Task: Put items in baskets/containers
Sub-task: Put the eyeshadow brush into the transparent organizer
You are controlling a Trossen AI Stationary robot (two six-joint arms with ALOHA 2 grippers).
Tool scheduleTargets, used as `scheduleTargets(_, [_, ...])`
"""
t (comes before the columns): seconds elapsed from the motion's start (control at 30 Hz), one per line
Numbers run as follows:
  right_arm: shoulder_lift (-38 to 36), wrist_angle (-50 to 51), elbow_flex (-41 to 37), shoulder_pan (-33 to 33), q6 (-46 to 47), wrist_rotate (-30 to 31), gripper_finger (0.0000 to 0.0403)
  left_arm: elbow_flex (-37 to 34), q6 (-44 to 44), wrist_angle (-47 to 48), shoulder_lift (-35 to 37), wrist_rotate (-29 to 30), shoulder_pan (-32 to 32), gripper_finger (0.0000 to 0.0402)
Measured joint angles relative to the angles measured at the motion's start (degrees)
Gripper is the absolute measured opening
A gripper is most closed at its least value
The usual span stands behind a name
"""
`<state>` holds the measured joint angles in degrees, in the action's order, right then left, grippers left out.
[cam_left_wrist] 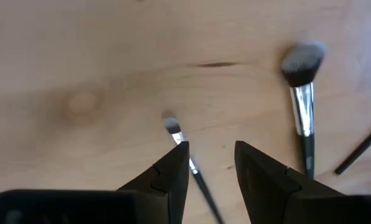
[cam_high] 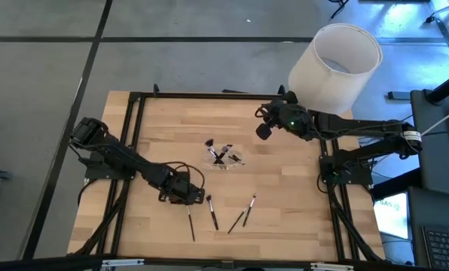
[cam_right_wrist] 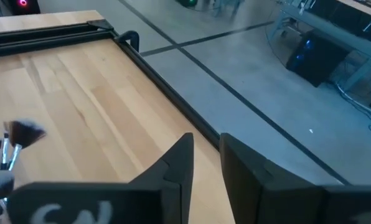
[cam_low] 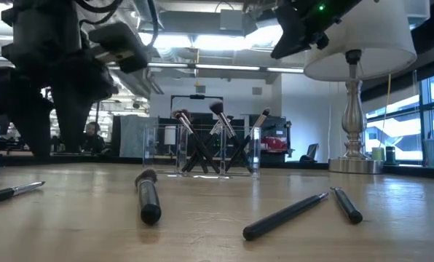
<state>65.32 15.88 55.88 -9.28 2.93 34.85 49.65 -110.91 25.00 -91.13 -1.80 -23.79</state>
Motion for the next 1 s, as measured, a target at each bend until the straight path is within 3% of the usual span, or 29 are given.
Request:
scheduleTargets(0.2, [0.0,-1.7,0.0,0.0,-0.6,0.0,0.0079,0.0,-6.9,-5.6,-2.6,-0.3,-1.4,0.0122])
scheduleTargets(0.4, [0.0,-5.3,0.0,0.0,-0.6,0.0,0.0079,0.0,-7.4,-11.6,-4.5,-1.2,-1.6,0.0109])
scheduleTargets(0.67, [0.0,-5.4,0.0,0.0,-0.6,0.0,0.0079,0.0,-7.0,-9.4,-4.5,1.7,-1.7,0.0088])
scheduleTargets(1.0, [0.1,-5.3,0.0,-2.0,-0.6,0.0,0.0079,0.0,-9.0,-5.8,-4.5,3.5,-1.9,0.0094])
